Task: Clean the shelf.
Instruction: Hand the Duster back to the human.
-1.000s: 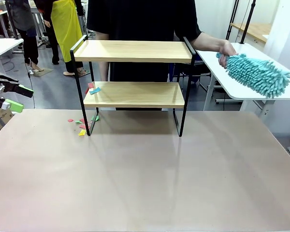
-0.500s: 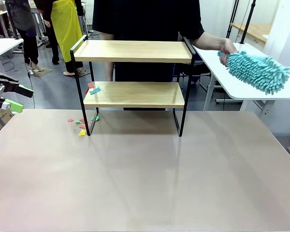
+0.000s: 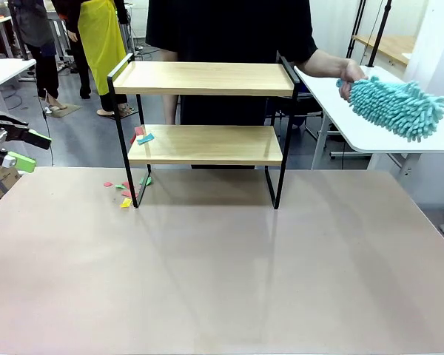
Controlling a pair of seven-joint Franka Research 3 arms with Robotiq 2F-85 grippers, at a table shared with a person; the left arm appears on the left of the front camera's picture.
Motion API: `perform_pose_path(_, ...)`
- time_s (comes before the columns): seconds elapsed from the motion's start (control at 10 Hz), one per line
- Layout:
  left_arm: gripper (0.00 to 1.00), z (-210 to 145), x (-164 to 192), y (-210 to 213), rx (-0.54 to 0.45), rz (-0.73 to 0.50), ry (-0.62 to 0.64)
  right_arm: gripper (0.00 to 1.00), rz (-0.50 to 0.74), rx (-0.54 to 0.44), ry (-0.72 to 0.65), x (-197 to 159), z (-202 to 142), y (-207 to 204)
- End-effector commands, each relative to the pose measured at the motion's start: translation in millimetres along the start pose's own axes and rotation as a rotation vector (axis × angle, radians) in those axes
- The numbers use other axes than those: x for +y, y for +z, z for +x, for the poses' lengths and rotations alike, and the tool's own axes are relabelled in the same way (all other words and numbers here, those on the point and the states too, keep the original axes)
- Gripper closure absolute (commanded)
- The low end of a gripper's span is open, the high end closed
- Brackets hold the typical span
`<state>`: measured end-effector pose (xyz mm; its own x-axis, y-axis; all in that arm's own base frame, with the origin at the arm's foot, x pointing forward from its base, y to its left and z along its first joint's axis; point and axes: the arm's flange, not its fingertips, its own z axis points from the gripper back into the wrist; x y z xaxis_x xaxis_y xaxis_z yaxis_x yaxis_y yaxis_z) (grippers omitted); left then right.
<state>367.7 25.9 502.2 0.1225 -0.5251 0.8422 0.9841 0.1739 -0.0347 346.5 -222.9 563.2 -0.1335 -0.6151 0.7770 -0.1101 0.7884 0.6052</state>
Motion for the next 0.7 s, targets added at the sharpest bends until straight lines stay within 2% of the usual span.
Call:
perform_pose_path(0.0, 0.0, 2.9, -0.5, 0.0, -0.029, 0.002, 0.001, 0.0, -0.003, -0.003, 0.002, -1.0, -3.4, 2.6)
perform_pose_path(0.6, 0.0, 2.9, -0.5, 0.0, -0.029, 0.002, 0.001, 0.0, -0.003, -0.003, 0.002, -1.0, -3.4, 2.6)
